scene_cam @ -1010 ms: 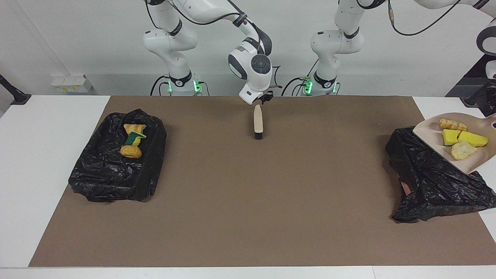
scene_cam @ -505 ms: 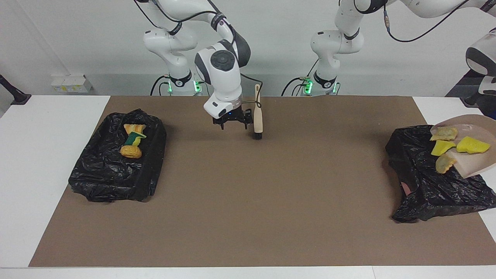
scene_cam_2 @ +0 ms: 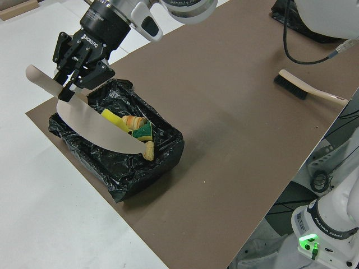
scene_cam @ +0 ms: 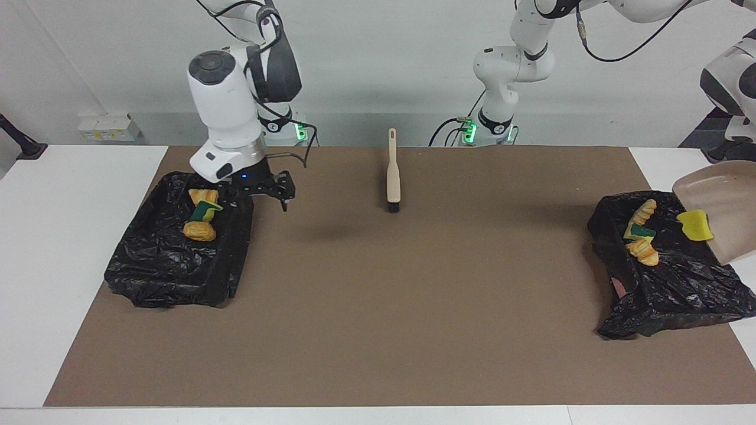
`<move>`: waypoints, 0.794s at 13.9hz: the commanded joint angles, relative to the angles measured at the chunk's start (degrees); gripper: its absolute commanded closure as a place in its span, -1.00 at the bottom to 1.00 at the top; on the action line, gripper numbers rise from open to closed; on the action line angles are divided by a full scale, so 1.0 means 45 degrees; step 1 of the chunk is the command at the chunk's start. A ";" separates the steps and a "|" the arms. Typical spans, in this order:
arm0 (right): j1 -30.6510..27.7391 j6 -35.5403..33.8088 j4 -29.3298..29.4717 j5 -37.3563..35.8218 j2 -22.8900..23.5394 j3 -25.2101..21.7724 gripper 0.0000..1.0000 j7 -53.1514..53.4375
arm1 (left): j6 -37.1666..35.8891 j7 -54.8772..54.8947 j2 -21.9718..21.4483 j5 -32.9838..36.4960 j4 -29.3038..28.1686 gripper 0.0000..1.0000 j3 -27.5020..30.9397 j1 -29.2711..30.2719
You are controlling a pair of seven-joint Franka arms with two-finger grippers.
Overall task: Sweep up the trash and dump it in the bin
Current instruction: 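Tip the dustpan into the bag while the right gripper sets down the brush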
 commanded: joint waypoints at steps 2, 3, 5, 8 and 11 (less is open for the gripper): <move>0.0069 -0.1719 0.0249 0.0066 -0.1326 -0.1324 -1.00 -0.1099 | -0.0833 -0.1449 -0.0484 0.1912 -0.0282 1.00 -0.0738 -0.0030; 0.0069 -0.2460 0.0599 0.0085 -0.1426 -0.1520 -1.00 -0.1294 | -0.0891 -0.1509 -0.0563 0.2285 -0.0343 1.00 -0.0779 -0.0030; 0.0050 -0.3887 0.1556 0.0105 -0.1427 -0.1833 -1.00 -0.1413 | -0.1455 -0.1548 -0.0447 0.2406 -0.0032 1.00 -0.1186 -0.0030; -0.0009 -0.4148 0.1403 0.0281 -0.1681 -0.1776 -1.00 -0.1258 | -0.2547 -0.3279 -0.0544 0.1203 -0.0070 1.00 -0.2474 0.0028; -0.0087 -0.4148 0.1481 0.0476 -0.1681 -0.1699 -1.00 -0.1315 | -0.4128 -0.5134 -0.0660 -0.0442 -0.0206 1.00 -0.3702 0.0009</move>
